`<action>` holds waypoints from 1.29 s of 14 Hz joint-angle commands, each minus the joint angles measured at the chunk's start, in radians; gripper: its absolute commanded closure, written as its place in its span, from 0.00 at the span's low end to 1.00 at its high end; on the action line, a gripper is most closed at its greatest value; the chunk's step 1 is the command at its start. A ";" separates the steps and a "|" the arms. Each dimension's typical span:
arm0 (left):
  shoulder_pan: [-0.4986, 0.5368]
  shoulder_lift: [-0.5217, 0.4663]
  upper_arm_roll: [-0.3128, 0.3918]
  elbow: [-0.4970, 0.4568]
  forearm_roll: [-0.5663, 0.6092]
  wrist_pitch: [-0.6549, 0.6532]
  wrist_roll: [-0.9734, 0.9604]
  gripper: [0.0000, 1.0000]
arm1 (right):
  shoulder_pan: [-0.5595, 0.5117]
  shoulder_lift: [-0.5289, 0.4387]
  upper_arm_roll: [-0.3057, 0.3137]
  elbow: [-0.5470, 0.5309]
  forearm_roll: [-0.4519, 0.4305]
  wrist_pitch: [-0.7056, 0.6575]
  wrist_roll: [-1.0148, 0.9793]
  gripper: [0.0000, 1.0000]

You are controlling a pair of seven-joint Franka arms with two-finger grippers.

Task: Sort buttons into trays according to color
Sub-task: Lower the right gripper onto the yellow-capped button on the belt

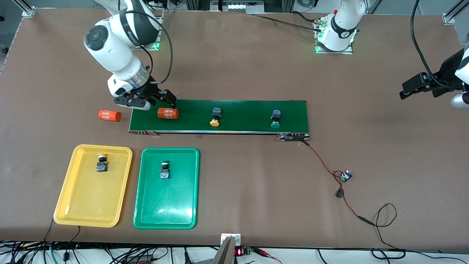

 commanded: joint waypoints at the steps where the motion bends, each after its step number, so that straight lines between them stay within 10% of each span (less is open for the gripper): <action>1: 0.003 0.005 0.001 0.023 0.001 0.023 0.025 0.00 | 0.027 0.025 0.008 0.000 0.003 0.040 0.029 0.03; 5: 0.000 0.002 0.028 0.009 -0.013 0.026 0.065 0.00 | 0.063 0.063 0.009 0.004 -0.233 0.037 0.205 0.03; 7: -0.145 -0.004 0.162 0.008 -0.010 0.026 0.097 0.00 | 0.074 0.079 0.009 0.006 -0.308 0.036 0.273 0.03; 9: -0.246 -0.010 0.257 0.008 -0.014 0.026 0.096 0.00 | 0.074 0.082 0.009 0.012 -0.309 0.036 0.276 0.03; 18: -0.244 -0.011 0.260 0.008 -0.011 0.012 0.099 0.00 | 0.123 0.177 0.025 0.095 -0.312 0.036 0.368 0.04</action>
